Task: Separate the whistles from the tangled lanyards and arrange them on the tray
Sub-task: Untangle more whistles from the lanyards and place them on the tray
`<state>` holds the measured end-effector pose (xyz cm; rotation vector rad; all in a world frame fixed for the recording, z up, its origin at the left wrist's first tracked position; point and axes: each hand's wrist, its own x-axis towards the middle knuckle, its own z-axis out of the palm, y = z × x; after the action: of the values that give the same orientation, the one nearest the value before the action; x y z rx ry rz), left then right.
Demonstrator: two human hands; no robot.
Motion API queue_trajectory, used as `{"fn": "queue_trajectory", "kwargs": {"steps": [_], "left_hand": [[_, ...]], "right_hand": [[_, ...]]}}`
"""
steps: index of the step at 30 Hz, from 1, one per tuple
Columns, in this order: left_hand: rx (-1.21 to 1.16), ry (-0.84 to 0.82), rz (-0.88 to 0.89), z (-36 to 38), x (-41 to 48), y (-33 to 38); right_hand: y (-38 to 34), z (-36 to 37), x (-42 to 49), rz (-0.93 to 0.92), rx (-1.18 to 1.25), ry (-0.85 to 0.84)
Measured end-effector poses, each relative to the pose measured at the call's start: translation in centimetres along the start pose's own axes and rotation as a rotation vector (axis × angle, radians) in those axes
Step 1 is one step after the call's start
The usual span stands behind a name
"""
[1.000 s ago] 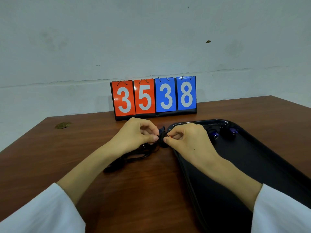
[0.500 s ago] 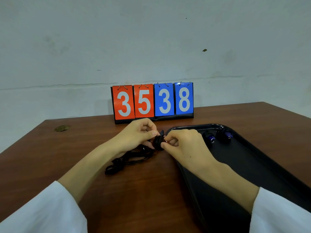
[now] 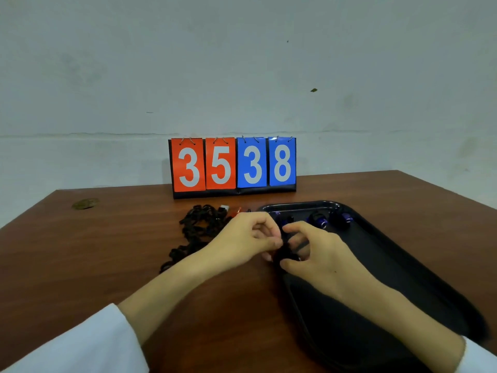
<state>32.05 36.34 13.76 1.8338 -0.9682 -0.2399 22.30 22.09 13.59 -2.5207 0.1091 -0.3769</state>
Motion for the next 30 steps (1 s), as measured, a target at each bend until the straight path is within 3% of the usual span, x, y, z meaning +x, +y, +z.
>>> {"fn": "queue_trajectory", "kwargs": {"steps": [2,5,7,14,18,21,26,30], "left_hand": [[-0.002,0.169,-0.009,-0.3,0.5,-0.9],[0.237,0.484,-0.024,-1.5,0.7,-3.3],[0.343,0.577,-0.023,-2.1,0.6,-5.0],[0.726,0.449,0.050,-1.7,1.3,-8.0],[0.838,0.509,0.017,-1.5,2.0,-8.1],[0.829,0.564,-0.066,-1.6,3.2,-8.0],[0.769,0.501,-0.265,-2.0,5.0,-7.5],[0.640,0.568,-0.231,-3.0,4.8,-6.6]], "right_hand": [[1.0,-0.5,0.1,0.051,0.026,0.031],[2.6,-0.7,0.5,0.131,0.020,0.097],[3.6,-0.3,0.8,0.152,-0.027,0.127],[5.0,0.7,1.2,0.129,-0.112,0.161],[5.0,0.7,1.1,0.151,-0.090,0.157],[4.4,0.1,1.1,0.146,-0.123,0.177],[2.4,-1.8,1.3,0.055,-0.140,0.126],[-0.3,-2.9,2.9,0.006,-0.118,0.006]]}}
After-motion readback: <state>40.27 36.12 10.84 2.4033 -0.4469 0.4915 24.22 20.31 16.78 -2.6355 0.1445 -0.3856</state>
